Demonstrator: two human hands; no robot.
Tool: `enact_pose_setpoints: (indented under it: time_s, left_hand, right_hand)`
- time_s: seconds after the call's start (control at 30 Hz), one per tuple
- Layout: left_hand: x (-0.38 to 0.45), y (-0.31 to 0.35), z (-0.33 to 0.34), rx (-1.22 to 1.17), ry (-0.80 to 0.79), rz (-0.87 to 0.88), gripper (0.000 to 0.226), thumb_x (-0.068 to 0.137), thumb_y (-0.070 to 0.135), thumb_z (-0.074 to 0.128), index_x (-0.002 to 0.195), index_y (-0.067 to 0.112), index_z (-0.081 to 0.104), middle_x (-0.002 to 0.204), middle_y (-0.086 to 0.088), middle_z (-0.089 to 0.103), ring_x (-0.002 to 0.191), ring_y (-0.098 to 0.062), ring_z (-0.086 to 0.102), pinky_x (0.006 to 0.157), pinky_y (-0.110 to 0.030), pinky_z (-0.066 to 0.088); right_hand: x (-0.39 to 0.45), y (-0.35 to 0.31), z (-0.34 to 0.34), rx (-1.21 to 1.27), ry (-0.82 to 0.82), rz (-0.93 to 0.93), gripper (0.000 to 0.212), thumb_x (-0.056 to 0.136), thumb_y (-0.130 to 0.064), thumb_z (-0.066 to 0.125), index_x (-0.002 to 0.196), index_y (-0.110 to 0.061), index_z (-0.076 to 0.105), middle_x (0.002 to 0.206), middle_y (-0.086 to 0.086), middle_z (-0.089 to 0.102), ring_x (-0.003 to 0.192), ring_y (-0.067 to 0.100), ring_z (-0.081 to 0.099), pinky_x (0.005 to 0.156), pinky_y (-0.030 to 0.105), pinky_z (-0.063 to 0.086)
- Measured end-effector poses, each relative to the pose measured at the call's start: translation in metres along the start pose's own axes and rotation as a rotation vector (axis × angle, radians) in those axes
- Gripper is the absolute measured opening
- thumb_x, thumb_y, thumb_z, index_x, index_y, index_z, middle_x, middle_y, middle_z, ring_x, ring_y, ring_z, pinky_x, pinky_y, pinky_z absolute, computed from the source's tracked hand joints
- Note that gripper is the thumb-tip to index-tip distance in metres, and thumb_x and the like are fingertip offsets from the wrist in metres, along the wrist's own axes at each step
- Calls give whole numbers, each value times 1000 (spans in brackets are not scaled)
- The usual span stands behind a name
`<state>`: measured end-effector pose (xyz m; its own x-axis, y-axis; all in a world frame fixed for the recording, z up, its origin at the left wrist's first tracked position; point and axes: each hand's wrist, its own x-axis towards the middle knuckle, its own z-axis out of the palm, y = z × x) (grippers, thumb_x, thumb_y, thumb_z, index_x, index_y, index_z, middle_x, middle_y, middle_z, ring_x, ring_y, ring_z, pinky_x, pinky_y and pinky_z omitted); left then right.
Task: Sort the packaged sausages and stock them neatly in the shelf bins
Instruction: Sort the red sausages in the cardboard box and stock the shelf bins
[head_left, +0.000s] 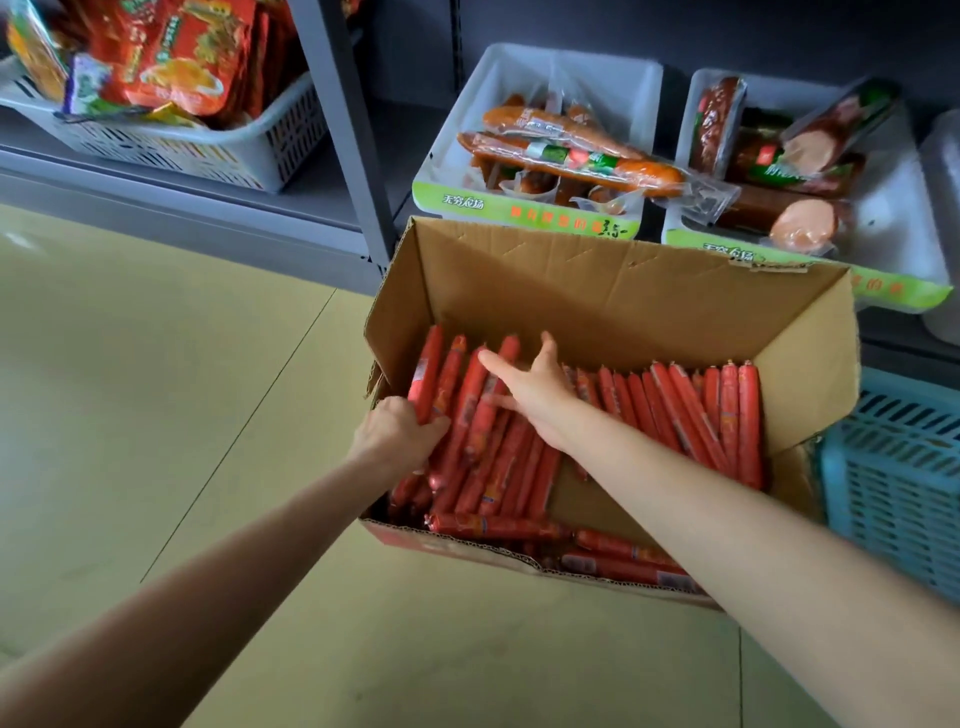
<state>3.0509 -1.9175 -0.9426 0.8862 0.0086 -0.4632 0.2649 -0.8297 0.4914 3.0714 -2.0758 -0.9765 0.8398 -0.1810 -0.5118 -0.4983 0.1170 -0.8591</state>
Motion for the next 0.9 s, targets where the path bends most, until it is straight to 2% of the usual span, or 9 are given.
enact_pose_setpoints:
  time_s: [0.07, 0.2, 0.3, 0.4, 0.47, 0.57, 0.67, 0.77, 0.9]
  left_hand:
    - [4, 5, 2, -2, 37, -5, 44, 89, 44, 52, 104, 3, 49, 96, -15, 65, 91, -33, 65, 84, -37, 49]
    - [4, 11, 7, 74, 97, 72, 45, 93, 41, 45, 116, 4, 35, 108, -21, 61, 101, -39, 59, 84, -39, 43]
    - [6, 14, 7, 154, 100, 135, 44, 94, 42, 42, 120, 6, 36, 108, -23, 60, 102, -41, 57, 81, -38, 41]
    - [10, 18, 7, 374, 101, 208, 48, 96, 43, 36, 129, 9, 34, 110, -20, 61, 102, -40, 58, 81, -39, 43]
    - [13, 19, 9, 562, 122, 257, 55, 99, 40, 29, 146, 12, 18, 124, -18, 53, 113, -37, 53, 89, -40, 44]
    - [14, 17, 19, 791, 80, 309, 60, 101, 31, 25, 150, 14, -4, 142, -17, 27, 125, -35, 37, 98, -39, 39]
    - [14, 16, 27, 849, 16, 326, 62, 100, 40, 22, 150, 10, 0, 152, -18, 11, 130, -37, 31, 103, -41, 32]
    - [17, 17, 26, 873, -11, 310, 70, 98, 50, 26, 150, 12, 0, 153, -17, 8, 130, -39, 31, 104, -40, 31]
    - [19, 21, 27, 829, 5, 312, 67, 98, 46, 30, 150, 14, 1, 150, -18, 13, 125, -39, 36, 100, -40, 37]
  right_hand:
    - [1, 0, 2, 26, -2, -18, 88, 86, -14, 67, 150, -28, 8, 143, 6, 37, 85, 11, 64, 100, 37, 48]
    - [-6, -7, -8, -754, -3, -245, 49, 84, -23, 68, 129, -12, 52, 122, 10, 60, 113, 26, 56, 93, 29, 41]
    - [-5, -6, -9, -1157, -141, -314, 70, 82, -32, 69, 142, -15, 37, 132, 14, 51, 122, 32, 48, 100, 34, 39]
    - [2, -1, -10, -1394, -154, -350, 77, 87, -32, 62, 149, -20, 18, 143, 15, 40, 130, 36, 40, 106, 43, 36]
    - [3, -1, -10, -1417, -128, -322, 76, 91, -36, 57, 150, -20, 13, 143, 16, 41, 128, 37, 43, 104, 43, 38]
    - [-2, -3, -7, -1271, -45, -196, 75, 92, -40, 55, 149, -10, 16, 138, 20, 46, 123, 38, 48, 97, 40, 42]
    - [-3, -3, -6, -995, 78, -61, 61, 92, -42, 56, 135, -4, 36, 135, 19, 49, 123, 34, 49, 96, 35, 40]
    - [-4, -4, -12, -836, 36, -48, 48, 91, -32, 58, 130, -7, 47, 134, 13, 51, 124, 29, 48, 97, 28, 39]
    - [-5, 1, -18, -780, -55, -87, 61, 88, -32, 62, 141, -16, 39, 145, 8, 41, 133, 26, 38, 105, 28, 32]
